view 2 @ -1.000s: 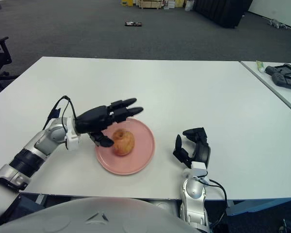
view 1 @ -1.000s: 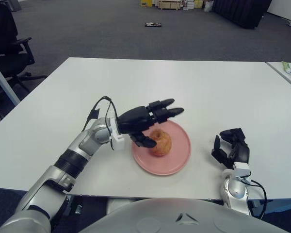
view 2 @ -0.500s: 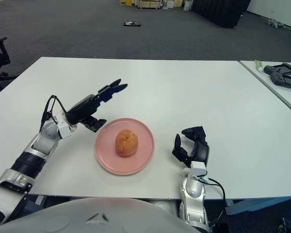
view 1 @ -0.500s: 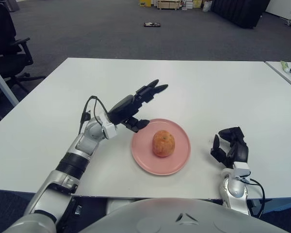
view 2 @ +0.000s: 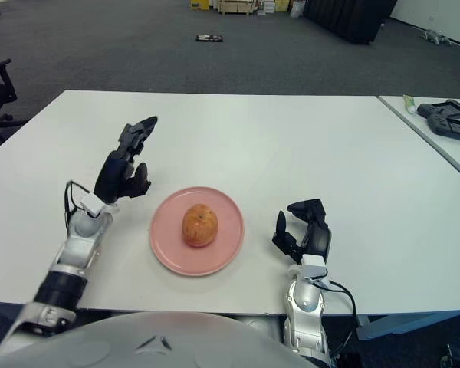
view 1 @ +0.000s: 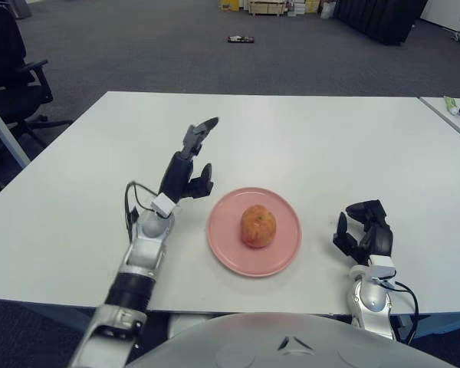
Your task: Put the apple into the plate.
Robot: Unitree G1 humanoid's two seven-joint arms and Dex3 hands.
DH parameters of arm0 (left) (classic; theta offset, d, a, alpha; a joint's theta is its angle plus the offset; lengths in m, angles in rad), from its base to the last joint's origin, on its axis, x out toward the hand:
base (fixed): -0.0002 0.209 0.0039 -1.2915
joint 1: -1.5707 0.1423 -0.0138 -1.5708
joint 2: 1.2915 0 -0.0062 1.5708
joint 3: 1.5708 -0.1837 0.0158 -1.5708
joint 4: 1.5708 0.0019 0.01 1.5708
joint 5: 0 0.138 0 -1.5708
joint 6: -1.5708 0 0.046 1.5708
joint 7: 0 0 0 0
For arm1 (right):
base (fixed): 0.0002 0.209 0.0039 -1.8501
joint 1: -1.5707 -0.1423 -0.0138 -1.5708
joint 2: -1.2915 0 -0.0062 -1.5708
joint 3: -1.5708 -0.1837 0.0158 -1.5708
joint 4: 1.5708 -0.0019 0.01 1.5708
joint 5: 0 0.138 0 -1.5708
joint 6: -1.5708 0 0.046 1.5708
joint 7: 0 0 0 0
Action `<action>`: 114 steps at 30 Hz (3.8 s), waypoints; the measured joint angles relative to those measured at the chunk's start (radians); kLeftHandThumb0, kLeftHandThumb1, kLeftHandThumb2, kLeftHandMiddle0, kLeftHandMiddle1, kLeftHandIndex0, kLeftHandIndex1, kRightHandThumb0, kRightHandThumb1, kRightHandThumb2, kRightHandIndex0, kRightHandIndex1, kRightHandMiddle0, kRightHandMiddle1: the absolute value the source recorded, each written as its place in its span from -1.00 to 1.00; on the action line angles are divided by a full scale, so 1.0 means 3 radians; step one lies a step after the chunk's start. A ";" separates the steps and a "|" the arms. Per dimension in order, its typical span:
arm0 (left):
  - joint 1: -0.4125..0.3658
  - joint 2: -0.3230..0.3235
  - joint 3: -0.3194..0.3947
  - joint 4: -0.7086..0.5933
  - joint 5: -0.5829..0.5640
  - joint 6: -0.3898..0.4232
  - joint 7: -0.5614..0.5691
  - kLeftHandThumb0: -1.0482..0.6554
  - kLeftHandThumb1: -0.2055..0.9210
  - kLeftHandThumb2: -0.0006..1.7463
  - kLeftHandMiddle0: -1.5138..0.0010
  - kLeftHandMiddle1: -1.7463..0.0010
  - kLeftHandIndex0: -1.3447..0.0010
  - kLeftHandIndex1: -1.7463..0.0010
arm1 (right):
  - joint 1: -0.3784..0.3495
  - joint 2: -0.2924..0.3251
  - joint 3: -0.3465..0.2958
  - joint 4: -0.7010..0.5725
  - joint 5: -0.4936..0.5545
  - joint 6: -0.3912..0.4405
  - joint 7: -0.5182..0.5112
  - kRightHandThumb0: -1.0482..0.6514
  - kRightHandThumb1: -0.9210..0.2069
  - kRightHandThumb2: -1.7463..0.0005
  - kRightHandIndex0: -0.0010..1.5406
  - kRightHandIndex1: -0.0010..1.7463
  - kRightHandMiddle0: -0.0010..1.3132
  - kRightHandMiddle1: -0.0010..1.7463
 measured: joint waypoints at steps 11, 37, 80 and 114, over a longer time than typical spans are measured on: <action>-0.0034 -0.0265 0.0335 0.0616 -0.0236 0.0034 0.0162 -0.53 1.00 0.15 0.53 -0.60 0.73 -0.95 | -0.0039 -0.0005 -0.0001 0.0048 0.0006 -0.0017 0.0010 -0.23 -0.49 -0.06 -0.21 0.79 -0.43 1.00; 0.0164 -0.0450 0.0315 0.0744 -0.0052 0.0095 0.0225 -0.24 0.50 0.07 -0.06 -1.00 0.42 -1.00 | -0.0113 -0.0023 -0.0002 0.0127 0.0082 -0.0055 0.0111 -0.23 -0.49 -0.05 -0.16 0.79 -0.43 1.00; 0.0457 -0.0565 0.0351 0.0359 0.0017 0.0401 0.0466 -0.22 0.58 -0.02 0.15 -1.00 0.50 -1.00 | -0.0115 -0.0038 0.0231 0.0091 0.0081 0.0024 0.0325 -0.24 -0.37 -0.15 -0.12 0.75 -0.36 1.00; 0.0676 -0.0429 0.0480 0.0068 -0.0068 0.0582 0.0420 -0.22 0.58 -0.02 0.10 -1.00 0.49 -1.00 | -0.0167 -0.0021 0.0320 0.0120 0.0091 0.0096 0.0339 -0.24 -0.44 -0.10 -0.22 0.72 -0.40 1.00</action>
